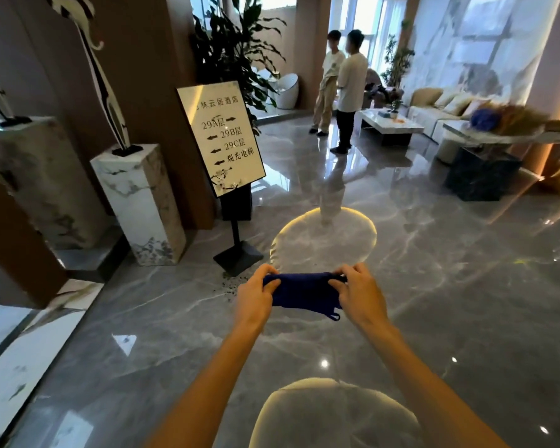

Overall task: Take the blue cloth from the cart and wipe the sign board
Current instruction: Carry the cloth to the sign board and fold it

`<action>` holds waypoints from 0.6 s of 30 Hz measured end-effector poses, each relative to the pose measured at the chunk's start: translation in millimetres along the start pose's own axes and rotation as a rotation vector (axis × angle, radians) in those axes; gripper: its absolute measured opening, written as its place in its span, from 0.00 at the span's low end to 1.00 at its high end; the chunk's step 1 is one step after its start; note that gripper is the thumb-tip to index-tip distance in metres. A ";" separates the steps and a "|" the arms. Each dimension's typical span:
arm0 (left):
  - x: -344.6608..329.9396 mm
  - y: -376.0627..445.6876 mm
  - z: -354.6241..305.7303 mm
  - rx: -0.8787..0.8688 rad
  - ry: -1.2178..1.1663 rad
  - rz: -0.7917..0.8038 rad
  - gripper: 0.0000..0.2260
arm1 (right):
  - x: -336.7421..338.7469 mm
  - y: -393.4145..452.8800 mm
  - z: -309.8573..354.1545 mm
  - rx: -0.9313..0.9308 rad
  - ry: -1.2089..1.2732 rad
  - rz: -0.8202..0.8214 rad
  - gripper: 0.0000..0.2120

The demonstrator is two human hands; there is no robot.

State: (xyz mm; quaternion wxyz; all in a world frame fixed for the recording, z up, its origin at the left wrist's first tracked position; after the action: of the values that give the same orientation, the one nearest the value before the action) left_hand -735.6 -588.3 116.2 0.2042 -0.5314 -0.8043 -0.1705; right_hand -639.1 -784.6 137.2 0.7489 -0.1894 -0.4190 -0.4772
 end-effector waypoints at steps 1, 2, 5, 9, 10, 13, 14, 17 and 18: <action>2.5 15.6 2.9 0.002 -0.013 -0.012 0.13 | -2.2 16.5 0.2 0.007 -0.003 0.006 0.07; 4.9 32.5 5.4 0.007 -0.027 -0.025 0.14 | -4.5 34.1 0.8 0.015 -0.010 0.012 0.08; 13.2 82.2 14.4 0.011 -0.051 -0.054 0.15 | -11.5 87.7 4.7 0.021 -0.047 0.031 0.08; 26.9 144.6 24.2 0.015 -0.082 -0.077 0.14 | -27.2 160.9 7.3 0.045 -0.039 0.083 0.05; 30.6 159.8 26.7 0.015 -0.083 -0.082 0.14 | -31.7 178.4 8.5 0.060 -0.001 0.094 0.05; 37.9 198.5 35.6 0.033 -0.092 -0.090 0.09 | -42.1 221.9 8.5 0.053 0.119 0.110 0.03; 39.3 208.2 37.6 0.039 -0.100 -0.093 0.08 | -44.3 233.0 8.1 0.046 0.136 0.111 0.04; 40.7 240.0 42.4 0.047 -0.113 -0.083 0.08 | -50.3 270.0 5.1 0.032 0.176 0.122 0.04; 41.4 251.1 44.5 0.053 -0.114 -0.083 0.09 | -52.6 282.7 4.2 0.027 0.191 0.128 0.03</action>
State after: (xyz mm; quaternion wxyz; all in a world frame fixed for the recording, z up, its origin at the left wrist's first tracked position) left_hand -524.5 -439.2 113.4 0.1649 -0.5006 -0.8403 -0.1269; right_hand -404.2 -618.8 129.9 0.8168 -0.1593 -0.3394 -0.4384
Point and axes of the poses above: each hand's wrist, its own y-axis towards the middle knuckle, its own x-axis out of the back of the hand, z = x × y, the point moved 4 cm from there along y, towards the middle knuckle, and after that the axes turned 11 degrees about z, right-handed, at the moved point
